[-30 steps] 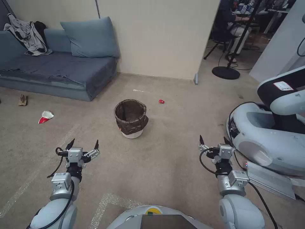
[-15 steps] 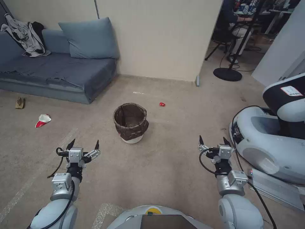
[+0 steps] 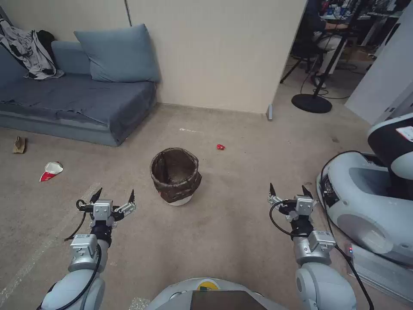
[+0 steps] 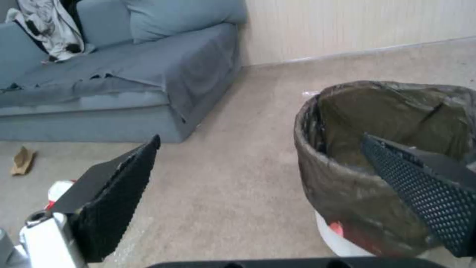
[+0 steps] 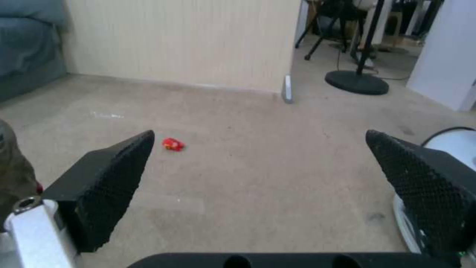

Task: Pick up the trash bin, then pick up the garbage from the floor and place it into the trash bin.

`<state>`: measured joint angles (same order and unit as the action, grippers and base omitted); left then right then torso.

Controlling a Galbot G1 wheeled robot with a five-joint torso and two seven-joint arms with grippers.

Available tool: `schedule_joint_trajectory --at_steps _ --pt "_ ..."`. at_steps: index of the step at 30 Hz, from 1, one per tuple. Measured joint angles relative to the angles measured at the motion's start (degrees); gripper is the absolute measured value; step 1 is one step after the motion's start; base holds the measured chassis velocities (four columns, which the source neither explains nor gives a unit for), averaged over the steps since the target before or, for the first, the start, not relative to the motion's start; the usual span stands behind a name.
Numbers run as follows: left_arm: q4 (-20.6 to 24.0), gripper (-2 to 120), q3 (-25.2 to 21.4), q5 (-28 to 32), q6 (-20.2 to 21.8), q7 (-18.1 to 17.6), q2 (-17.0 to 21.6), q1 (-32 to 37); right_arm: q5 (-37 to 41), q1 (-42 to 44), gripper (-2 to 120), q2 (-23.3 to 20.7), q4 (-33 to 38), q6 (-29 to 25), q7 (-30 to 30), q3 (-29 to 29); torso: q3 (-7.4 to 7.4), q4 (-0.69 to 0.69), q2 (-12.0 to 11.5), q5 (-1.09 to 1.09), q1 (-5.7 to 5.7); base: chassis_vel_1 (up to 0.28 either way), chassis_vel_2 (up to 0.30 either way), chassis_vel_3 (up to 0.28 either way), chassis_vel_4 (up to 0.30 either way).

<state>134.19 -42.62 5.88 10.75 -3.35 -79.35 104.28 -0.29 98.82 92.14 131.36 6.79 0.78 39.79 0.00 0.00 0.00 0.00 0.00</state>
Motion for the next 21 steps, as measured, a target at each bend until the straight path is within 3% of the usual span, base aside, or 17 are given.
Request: schedule_joint_trajectory --at_steps 21 --pt "-0.1 100 0.2 0.1 0.0 0.1 0.1 0.0 0.0 0.2 100 0.0 -0.1 -0.2 0.0 -0.1 0.0 0.0 0.0 -0.01 0.0 -0.106 0.107 0.108 -0.115"
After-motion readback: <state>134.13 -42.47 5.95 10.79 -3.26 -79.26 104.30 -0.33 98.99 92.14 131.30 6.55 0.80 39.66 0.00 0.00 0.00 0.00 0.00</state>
